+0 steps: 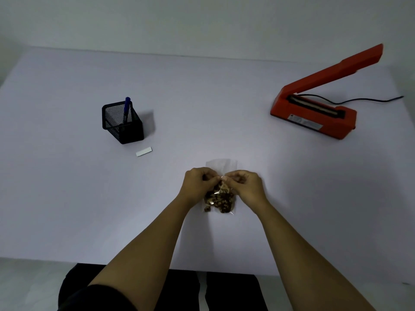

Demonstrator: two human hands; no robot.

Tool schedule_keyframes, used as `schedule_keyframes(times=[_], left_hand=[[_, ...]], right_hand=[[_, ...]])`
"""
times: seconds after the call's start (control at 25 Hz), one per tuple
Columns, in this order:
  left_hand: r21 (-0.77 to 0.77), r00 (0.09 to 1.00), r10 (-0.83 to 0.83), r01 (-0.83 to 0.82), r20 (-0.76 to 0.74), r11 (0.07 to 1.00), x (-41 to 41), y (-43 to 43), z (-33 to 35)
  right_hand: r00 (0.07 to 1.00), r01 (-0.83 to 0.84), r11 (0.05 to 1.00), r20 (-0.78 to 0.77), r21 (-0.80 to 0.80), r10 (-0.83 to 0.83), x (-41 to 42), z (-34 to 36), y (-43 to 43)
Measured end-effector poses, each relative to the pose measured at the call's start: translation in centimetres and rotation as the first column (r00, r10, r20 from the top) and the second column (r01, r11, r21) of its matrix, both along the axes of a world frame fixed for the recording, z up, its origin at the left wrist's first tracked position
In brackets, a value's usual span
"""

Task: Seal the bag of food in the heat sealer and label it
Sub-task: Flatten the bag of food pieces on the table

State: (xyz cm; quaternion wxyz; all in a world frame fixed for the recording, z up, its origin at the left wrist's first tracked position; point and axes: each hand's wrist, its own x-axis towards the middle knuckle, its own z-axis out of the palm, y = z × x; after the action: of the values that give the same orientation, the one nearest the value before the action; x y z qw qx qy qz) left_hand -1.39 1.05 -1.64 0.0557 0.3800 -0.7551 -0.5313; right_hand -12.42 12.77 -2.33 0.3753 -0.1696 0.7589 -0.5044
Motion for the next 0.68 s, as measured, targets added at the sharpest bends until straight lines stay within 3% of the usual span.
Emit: schedule_keyframes(times=[0.52, 0.6, 0.68], left_hand=[[0.145, 0.995, -0.098, 0.1, -0.022, 0.984, 0.4, -2.9, -0.9], [0.097, 0.991, -0.135, 0.134, 0.003, 0.986, 0.3, -3.0, -1.2], [-0.003, 0.985, -0.168, 0.169, 0.043, 0.986, 0.2, -2.9, -1.4]], right_hand=[[0.988, -0.128, 0.992, 0.081, -0.02, 0.129, -2.4, -0.4, 0.5], [0.991, -0.128, 0.992, 0.043, -0.003, 0.128, -2.6, -0.9, 0.4], [0.98, -0.168, 0.984, -0.099, 0.056, 0.173, -2.5, -1.3, 0.2]])
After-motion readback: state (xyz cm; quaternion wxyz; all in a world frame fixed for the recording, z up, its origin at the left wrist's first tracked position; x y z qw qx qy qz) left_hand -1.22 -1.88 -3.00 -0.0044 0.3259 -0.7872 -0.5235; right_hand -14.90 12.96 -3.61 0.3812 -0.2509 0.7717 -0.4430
